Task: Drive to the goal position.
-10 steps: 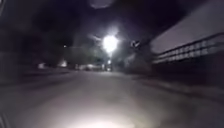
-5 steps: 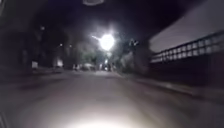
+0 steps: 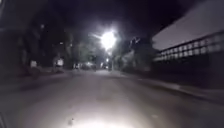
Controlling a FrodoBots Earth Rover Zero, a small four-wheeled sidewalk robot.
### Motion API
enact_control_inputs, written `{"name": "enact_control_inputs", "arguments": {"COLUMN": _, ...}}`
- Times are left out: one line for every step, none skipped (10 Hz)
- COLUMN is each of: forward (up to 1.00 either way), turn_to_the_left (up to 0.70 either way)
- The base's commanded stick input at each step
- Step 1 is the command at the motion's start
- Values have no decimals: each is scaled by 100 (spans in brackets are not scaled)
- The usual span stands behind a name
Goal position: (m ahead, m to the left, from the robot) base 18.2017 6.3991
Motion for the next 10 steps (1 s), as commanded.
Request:
{"name": "enact_control_inputs", "arguments": {"forward": 70, "turn_to_the_left": 0}}
{"name": "enact_control_inputs", "arguments": {"forward": 70, "turn_to_the_left": 0}}
{"name": "enact_control_inputs", "arguments": {"forward": 70, "turn_to_the_left": 0}}
{"name": "enact_control_inputs", "arguments": {"forward": 70, "turn_to_the_left": -5}}
{"name": "enact_control_inputs", "arguments": {"forward": 70, "turn_to_the_left": -28}}
{"name": "enact_control_inputs", "arguments": {"forward": 70, "turn_to_the_left": -35}}
{"name": "enact_control_inputs", "arguments": {"forward": 70, "turn_to_the_left": -35}}
{"name": "enact_control_inputs", "arguments": {"forward": 70, "turn_to_the_left": -35}}
{"name": "enact_control_inputs", "arguments": {"forward": 70, "turn_to_the_left": -23}}
{"name": "enact_control_inputs", "arguments": {"forward": 70, "turn_to_the_left": 0}}
